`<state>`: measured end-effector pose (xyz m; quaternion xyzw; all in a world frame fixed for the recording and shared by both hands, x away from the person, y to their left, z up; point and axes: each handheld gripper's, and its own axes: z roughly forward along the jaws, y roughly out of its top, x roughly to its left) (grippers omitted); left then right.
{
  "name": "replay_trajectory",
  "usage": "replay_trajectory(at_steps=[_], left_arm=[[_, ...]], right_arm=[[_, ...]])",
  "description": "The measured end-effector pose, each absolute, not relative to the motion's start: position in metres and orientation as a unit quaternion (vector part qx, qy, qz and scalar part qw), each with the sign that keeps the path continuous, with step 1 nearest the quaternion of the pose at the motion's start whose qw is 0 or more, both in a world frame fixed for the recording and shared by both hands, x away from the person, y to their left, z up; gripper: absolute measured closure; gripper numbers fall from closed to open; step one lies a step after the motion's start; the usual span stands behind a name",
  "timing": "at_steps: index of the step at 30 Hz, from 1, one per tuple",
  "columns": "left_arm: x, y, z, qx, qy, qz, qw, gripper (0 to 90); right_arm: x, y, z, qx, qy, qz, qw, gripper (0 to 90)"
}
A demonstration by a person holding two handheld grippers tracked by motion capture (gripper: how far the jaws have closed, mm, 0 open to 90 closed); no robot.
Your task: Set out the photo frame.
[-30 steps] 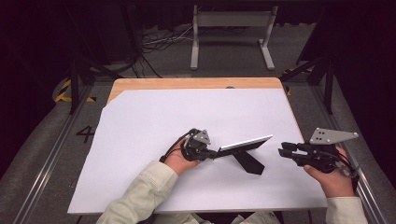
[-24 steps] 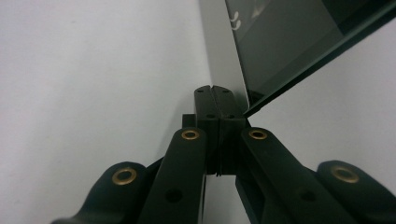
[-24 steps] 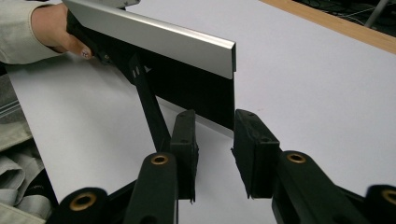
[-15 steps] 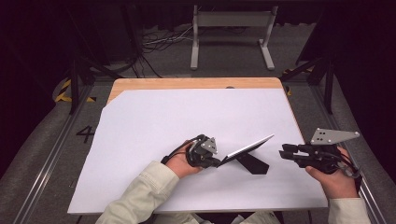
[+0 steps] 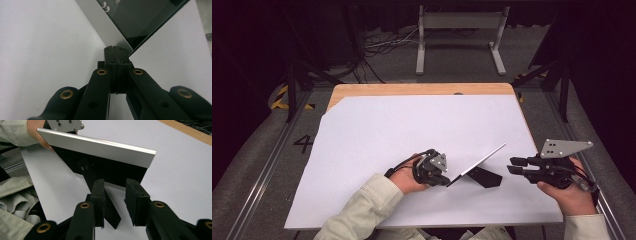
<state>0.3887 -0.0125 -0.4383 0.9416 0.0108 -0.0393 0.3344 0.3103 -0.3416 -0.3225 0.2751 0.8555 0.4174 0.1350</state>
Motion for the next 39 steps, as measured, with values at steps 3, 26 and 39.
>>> replay_trajectory(at_steps=[3,26,39], left_arm=[[0.384,-0.015,-0.437,0.943,-0.005,-0.044,0.328,90.0],[0.352,-0.05,-0.438,0.941,-0.061,-0.075,0.324,90.0],[0.339,-0.074,-0.439,0.937,-0.086,-0.085,0.329,90.0]], right_arm=[[0.309,-0.341,-0.321,0.272,0.857,0.416,0.135,68.4],[0.304,-0.341,-0.315,0.271,0.856,0.417,0.142,68.7],[0.299,-0.349,-0.313,0.283,0.851,0.416,0.15,68.5]])
